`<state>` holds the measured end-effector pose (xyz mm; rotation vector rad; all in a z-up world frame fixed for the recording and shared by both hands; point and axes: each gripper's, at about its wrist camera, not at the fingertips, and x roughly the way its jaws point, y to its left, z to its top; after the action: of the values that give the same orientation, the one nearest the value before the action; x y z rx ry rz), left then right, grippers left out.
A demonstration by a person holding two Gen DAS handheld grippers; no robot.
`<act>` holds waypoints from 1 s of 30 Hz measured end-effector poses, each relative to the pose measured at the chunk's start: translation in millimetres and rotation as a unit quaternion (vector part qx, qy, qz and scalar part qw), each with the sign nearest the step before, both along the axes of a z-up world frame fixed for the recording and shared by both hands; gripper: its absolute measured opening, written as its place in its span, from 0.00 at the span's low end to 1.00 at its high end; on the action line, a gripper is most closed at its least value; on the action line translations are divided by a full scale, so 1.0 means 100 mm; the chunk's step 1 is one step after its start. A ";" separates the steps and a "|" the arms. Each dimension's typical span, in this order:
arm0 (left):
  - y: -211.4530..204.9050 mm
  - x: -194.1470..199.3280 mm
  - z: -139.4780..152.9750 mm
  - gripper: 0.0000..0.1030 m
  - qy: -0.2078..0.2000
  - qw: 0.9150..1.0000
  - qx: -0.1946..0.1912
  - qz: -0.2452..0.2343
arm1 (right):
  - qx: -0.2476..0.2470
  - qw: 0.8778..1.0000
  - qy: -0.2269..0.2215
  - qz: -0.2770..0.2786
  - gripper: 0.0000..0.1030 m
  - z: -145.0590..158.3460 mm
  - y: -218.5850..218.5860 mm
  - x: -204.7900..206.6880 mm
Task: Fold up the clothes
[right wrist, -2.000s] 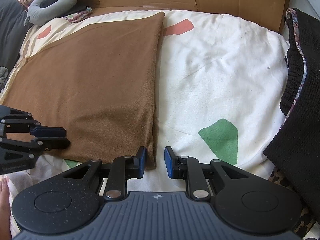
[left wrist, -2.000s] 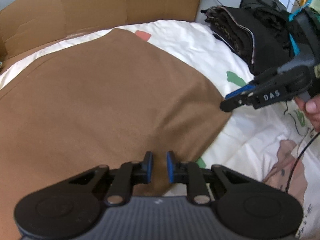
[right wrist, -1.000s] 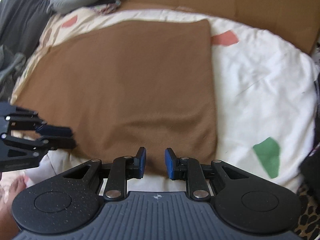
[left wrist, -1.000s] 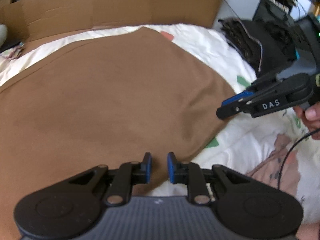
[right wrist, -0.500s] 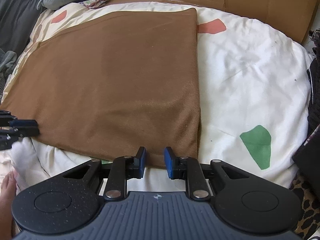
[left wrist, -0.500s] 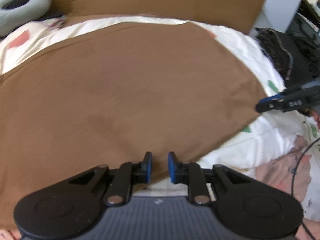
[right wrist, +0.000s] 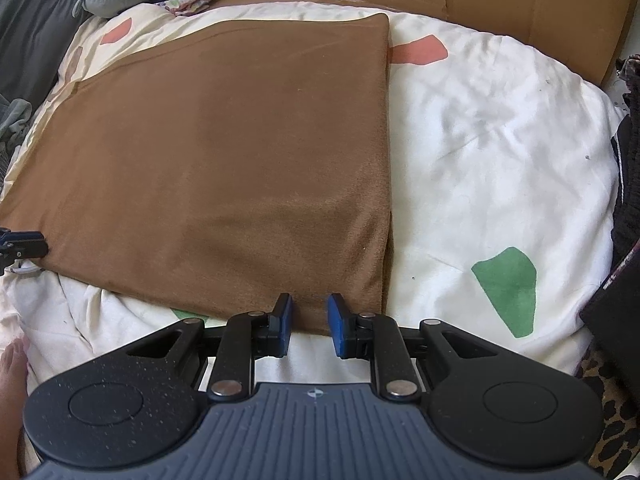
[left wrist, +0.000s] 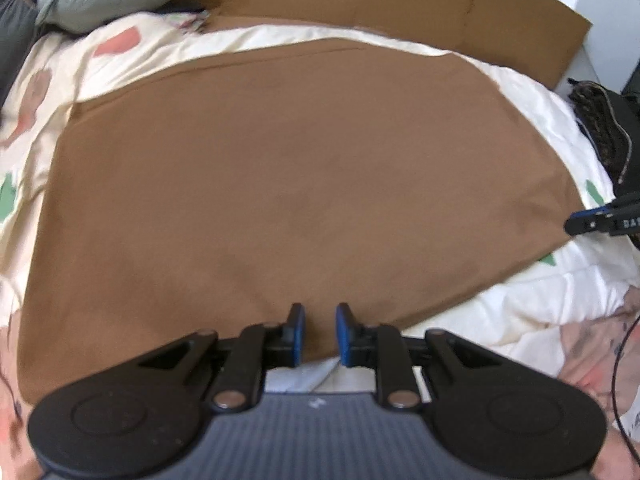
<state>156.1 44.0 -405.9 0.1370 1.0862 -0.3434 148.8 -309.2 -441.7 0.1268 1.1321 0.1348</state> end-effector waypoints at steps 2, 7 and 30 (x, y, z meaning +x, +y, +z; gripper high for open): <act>0.07 -0.01 -0.01 0.19 0.001 1.000 0.005 0.013 | -0.001 1.000 0.001 0.000 0.24 0.00 0.00 0.00; 0.33 -0.03 0.02 0.19 -0.005 0.998 0.016 0.060 | -0.002 1.000 0.002 0.000 0.24 -0.01 -0.01 0.00; 1.37 -0.08 0.08 0.11 -0.033 0.969 0.071 0.233 | -0.004 1.000 0.004 -0.006 0.24 0.01 0.00 -0.02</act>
<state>148.0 180.8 -397.8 0.0174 1.0406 0.1613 147.2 -309.5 -440.9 0.1282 1.1387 0.1187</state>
